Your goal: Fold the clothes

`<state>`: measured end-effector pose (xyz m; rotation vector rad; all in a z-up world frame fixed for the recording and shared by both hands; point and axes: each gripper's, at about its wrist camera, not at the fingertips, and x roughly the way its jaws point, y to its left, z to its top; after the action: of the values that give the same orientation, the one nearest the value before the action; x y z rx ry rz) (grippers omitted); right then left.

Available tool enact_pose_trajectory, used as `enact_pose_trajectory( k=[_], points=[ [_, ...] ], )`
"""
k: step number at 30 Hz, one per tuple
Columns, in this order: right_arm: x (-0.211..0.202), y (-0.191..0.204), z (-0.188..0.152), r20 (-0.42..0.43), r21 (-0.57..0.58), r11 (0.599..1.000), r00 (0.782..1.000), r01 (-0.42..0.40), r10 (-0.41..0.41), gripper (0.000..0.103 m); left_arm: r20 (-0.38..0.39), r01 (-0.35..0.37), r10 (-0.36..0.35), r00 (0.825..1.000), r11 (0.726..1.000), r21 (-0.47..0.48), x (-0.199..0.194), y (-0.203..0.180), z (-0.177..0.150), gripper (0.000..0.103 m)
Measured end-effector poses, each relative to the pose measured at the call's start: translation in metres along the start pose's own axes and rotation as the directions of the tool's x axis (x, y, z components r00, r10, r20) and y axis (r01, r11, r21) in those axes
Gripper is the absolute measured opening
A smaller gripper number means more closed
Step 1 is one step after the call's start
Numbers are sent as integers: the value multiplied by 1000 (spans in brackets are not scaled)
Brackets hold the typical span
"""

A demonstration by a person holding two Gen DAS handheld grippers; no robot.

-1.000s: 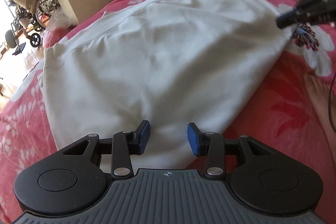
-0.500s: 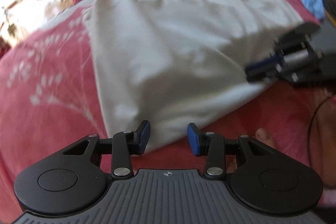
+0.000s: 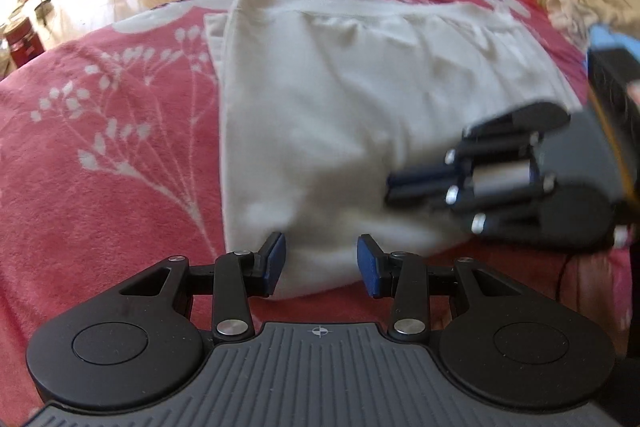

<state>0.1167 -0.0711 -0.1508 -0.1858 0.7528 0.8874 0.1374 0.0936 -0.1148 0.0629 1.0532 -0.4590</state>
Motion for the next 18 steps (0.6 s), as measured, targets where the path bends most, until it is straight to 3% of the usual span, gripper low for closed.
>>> enact_pose_trajectory(
  k=[3, 8, 11, 14, 18],
  points=[
    [-11, 6, 10, 54, -29, 1000, 999, 8, -6, 8, 58, 30, -29, 998, 999, -14, -5, 2, 6, 39],
    [-42, -23, 17, 102, 122, 984, 984, 130, -143, 8, 115, 89, -92, 989, 996, 28, 8, -8, 26, 39],
    [-58, -43, 12, 92, 218, 953, 968, 209, -234, 8, 122, 123, -128, 984, 991, 47, 25, -13, 35, 39],
    [-71, -57, 4, 87, 259, 925, 947, 279, -310, 8, 126, 94, -102, 987, 993, 65, 33, -14, 34, 39],
    [-84, -79, -18, 37, 310, 873, 913, 376, -407, 8, 144, 102, -95, 985, 994, -46, 31, 11, 27, 40]
  ],
)
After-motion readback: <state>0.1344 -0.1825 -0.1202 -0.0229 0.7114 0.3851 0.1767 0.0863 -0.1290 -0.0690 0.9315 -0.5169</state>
